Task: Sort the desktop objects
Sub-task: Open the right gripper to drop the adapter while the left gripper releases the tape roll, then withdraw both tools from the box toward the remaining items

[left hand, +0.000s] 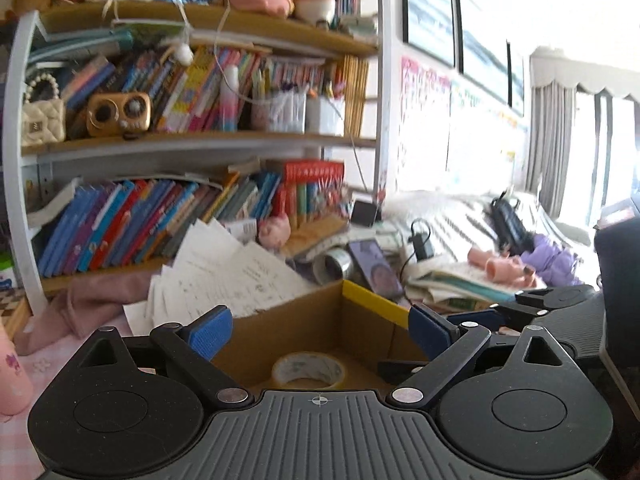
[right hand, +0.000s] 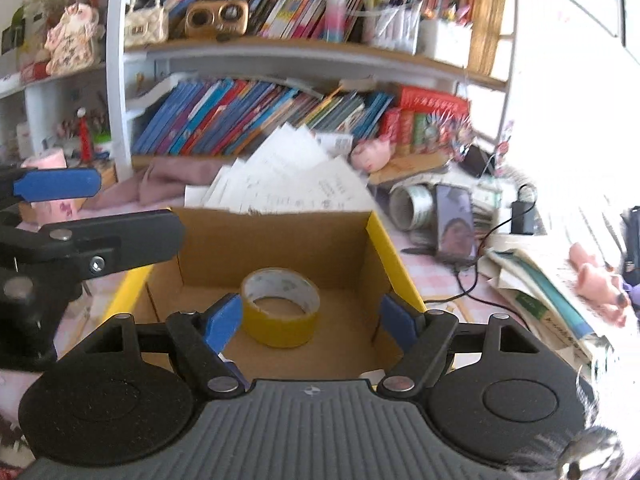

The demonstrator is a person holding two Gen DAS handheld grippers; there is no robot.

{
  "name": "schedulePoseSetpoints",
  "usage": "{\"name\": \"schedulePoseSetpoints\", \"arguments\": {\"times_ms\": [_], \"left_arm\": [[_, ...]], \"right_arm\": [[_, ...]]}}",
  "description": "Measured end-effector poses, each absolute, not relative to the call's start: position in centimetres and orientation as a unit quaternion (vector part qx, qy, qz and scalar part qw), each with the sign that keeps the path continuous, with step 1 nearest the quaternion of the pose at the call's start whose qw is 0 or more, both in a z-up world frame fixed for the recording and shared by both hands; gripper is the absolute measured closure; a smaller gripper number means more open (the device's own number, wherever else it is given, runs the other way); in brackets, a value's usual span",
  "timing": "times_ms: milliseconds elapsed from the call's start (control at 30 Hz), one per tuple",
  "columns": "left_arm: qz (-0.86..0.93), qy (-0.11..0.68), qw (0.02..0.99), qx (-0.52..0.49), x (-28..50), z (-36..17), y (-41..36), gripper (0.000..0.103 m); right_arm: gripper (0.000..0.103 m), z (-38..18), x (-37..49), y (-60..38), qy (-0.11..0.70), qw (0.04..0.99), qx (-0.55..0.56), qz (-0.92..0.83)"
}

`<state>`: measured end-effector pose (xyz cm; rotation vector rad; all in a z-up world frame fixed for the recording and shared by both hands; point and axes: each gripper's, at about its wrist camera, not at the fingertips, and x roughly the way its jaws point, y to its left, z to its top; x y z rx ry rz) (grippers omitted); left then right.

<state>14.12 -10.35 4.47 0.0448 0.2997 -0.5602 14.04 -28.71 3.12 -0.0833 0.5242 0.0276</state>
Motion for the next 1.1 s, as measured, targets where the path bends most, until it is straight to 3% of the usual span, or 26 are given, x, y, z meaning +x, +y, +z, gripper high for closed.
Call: {"name": "schedulePoseSetpoints", "arguments": {"times_ms": [333, 633, 1100], "left_arm": [[-0.271, 0.155, 0.950, -0.007, 11.2, 4.0, -2.5, 0.006], [-0.223, 0.208, 0.952, -0.016, 8.6, 2.6, 3.6, 0.006], [-0.101, 0.274, 0.957, 0.002, 5.3, 1.6, 10.5, 0.006]], "right_arm": [[0.026, 3.5, 9.4, -21.4, 0.246, 0.968, -0.052, -0.004], [0.026, 2.1, 5.8, -14.8, 0.272, 0.960, -0.061, 0.038], [0.026, 0.6, 5.6, -8.6, 0.317, 0.941, -0.047, 0.112]]}}
